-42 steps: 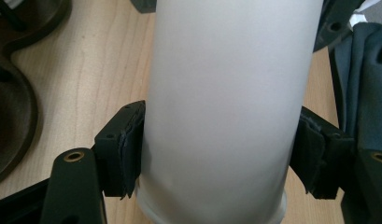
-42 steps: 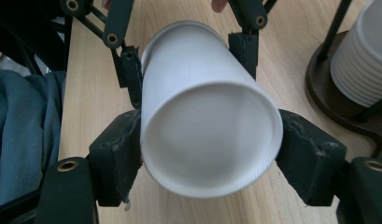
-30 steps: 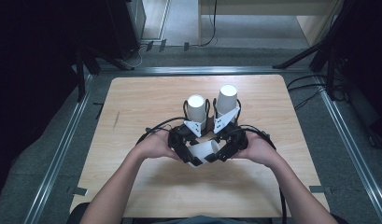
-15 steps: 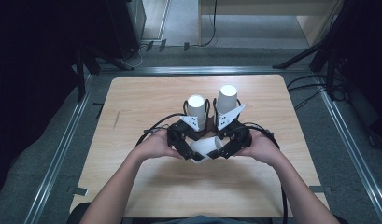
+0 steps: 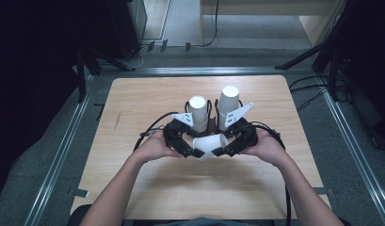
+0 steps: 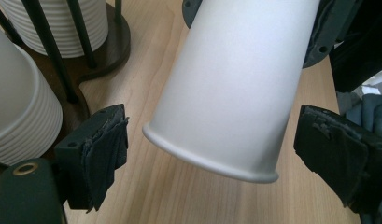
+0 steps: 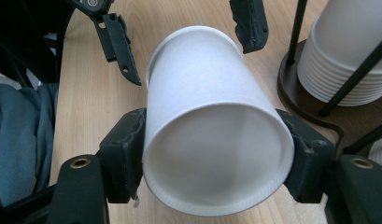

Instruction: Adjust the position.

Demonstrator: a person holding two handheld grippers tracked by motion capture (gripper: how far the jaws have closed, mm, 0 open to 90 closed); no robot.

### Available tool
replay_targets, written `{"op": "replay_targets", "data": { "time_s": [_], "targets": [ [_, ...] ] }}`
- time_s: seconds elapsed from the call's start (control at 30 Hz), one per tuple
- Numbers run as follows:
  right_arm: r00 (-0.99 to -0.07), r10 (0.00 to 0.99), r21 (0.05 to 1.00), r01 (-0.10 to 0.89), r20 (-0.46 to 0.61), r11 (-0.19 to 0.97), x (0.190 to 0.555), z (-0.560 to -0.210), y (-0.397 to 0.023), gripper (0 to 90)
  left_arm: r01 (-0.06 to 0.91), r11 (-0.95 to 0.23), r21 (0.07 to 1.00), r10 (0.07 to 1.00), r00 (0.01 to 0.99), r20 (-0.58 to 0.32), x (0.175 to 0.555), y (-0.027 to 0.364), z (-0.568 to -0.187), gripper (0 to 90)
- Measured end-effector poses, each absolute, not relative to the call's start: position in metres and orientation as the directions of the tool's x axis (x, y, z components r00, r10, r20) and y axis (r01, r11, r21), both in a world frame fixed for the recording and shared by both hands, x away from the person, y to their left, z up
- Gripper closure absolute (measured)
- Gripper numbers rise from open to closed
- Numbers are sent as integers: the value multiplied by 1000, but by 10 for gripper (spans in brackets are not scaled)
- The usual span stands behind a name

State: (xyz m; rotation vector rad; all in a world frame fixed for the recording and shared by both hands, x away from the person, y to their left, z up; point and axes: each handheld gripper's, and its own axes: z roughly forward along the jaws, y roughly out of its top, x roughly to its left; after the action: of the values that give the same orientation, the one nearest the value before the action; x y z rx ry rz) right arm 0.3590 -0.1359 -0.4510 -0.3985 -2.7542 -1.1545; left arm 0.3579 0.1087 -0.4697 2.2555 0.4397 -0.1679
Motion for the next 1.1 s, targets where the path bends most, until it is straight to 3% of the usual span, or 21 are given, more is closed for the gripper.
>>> {"op": "replay_targets", "data": {
  "time_s": [0.67,1.1],
  "targets": [
    [-958,171,740,285,229,609,356,-438,-138,325,347,-575,741,213,938,-274,353,100,-479,137],
    [-955,159,744,295,251,599,357,-439,-139,329,339,-578,742,207,941,-268,352,104,-477,221]
  ]
}}
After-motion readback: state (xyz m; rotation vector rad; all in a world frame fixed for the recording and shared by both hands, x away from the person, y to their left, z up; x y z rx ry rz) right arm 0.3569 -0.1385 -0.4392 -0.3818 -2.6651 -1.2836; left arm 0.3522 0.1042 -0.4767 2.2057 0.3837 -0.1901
